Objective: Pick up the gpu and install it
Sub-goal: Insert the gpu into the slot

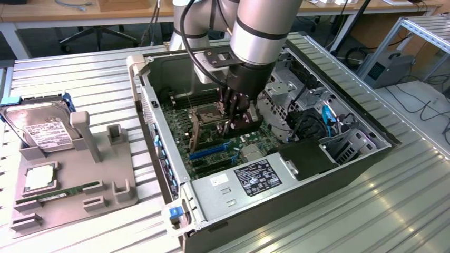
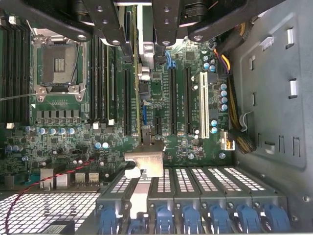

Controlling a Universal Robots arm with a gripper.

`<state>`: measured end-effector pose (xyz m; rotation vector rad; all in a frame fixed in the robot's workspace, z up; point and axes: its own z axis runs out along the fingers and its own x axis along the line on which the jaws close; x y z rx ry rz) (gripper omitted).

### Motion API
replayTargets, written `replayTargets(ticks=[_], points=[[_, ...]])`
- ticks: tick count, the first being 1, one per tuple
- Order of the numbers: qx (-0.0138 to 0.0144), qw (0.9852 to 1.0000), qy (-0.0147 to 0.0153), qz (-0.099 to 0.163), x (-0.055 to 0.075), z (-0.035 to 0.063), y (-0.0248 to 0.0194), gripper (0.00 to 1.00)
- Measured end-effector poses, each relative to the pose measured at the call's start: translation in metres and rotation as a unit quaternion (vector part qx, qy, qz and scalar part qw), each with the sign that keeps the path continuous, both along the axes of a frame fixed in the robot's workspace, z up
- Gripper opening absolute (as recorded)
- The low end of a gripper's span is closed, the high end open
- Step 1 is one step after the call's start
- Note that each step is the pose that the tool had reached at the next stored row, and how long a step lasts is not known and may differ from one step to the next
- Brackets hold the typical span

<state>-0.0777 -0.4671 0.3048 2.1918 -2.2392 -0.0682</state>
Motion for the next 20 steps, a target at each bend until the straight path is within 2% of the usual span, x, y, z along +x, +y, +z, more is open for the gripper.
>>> replayTargets(ticks=[20], points=[[0.0,1.0,0.0,0.0,-0.0003,-0.0054,-0.0013,0.27]])
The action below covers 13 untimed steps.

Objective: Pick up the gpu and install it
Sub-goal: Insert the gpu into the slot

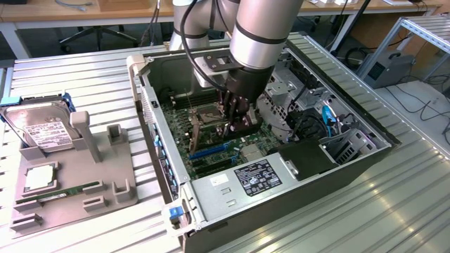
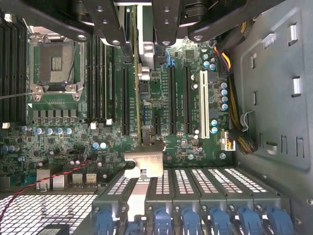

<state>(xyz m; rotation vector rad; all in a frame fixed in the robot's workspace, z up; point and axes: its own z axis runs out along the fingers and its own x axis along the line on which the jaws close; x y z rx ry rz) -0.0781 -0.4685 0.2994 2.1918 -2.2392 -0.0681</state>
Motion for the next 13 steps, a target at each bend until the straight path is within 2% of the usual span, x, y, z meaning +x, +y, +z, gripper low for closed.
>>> replayTargets(ticks=[13], points=[[0.0,1.0,0.0,0.0,-0.0001,-0.0029,-0.0007,0.27]])
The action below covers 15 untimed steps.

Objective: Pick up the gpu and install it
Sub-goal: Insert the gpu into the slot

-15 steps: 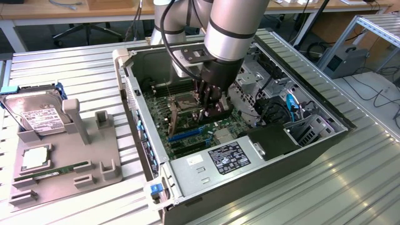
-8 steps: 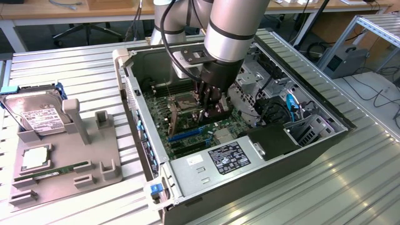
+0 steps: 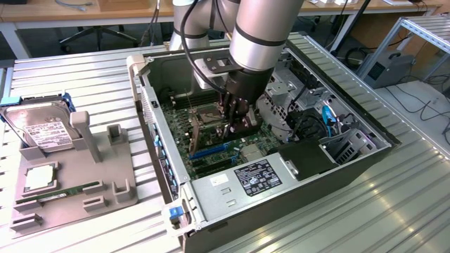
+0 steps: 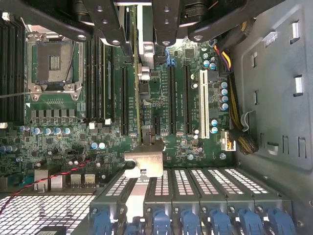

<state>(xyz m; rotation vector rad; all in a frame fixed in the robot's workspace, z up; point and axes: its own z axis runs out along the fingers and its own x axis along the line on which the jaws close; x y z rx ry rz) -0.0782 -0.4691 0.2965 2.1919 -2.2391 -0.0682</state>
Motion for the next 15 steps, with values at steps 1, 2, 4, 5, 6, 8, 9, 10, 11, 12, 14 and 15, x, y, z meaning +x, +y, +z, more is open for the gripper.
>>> replayTargets(ticks=[1,2,4,5,6,8,9,10,11,12,14,15], points=[[0.0,1.0,0.0,0.0,0.0,-0.0002,0.0,0.27],[0.0,1.0,0.0,0.0,0.0,-0.0004,-0.0001,0.27],[-0.0001,1.0,0.0,0.0,0.0,-0.0009,-0.0002,0.27],[0.0,1.0,0.0,0.0,0.0,-0.0011,-0.0002,0.27],[0.0,1.0,0.0,0.0,0.0,-0.0014,-0.0002,0.27],[0.0,1.0,0.0,0.0,-0.0001,-0.0019,-0.0003,0.27],[-0.0001,1.0,0.0,0.0,-0.0001,-0.0021,-0.0004,0.27],[0.0,1.0,0.0,0.0,-0.0001,-0.0023,-0.0004,0.27],[0.0,1.0,0.0,0.0,-0.0001,-0.0026,-0.0004,0.27],[0.0,1.0,0.0,0.0,-0.0001,-0.0029,-0.0005,0.27],[0.0,1.0,0.0,0.0,-0.0001,-0.0033,-0.0006,0.27],[0.0,1.0,0.0,0.0,-0.0001,-0.0035,-0.0006,0.27]])
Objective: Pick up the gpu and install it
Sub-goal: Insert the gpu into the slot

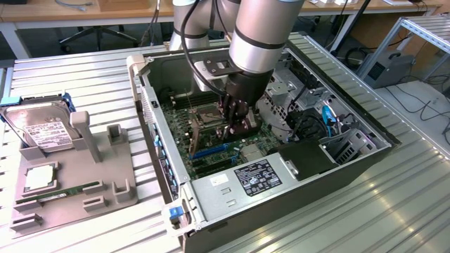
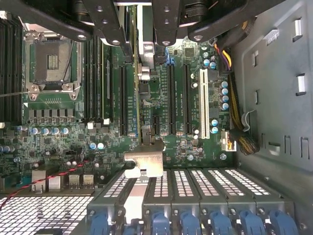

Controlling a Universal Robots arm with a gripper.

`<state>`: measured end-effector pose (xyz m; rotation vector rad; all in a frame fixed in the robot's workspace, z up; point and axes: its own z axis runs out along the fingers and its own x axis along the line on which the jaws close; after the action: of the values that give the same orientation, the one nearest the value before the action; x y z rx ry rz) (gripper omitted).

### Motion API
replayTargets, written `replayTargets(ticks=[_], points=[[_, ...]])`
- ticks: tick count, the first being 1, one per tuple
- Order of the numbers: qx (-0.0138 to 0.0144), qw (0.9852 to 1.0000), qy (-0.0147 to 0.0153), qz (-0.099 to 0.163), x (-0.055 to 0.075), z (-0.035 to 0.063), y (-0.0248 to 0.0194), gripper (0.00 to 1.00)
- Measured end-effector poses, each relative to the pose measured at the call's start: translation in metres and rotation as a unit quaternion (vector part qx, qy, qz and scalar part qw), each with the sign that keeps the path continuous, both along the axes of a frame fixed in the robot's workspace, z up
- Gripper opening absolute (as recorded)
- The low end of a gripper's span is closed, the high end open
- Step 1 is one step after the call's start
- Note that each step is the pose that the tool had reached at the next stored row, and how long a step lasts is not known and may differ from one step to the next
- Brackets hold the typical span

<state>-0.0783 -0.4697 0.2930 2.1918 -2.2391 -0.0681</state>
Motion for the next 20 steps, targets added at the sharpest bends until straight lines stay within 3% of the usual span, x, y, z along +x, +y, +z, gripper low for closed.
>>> replayTargets(ticks=[20], points=[[0.0,1.0,-0.0001,0.0,-0.0003,-0.0046,-0.0009,0.27]])
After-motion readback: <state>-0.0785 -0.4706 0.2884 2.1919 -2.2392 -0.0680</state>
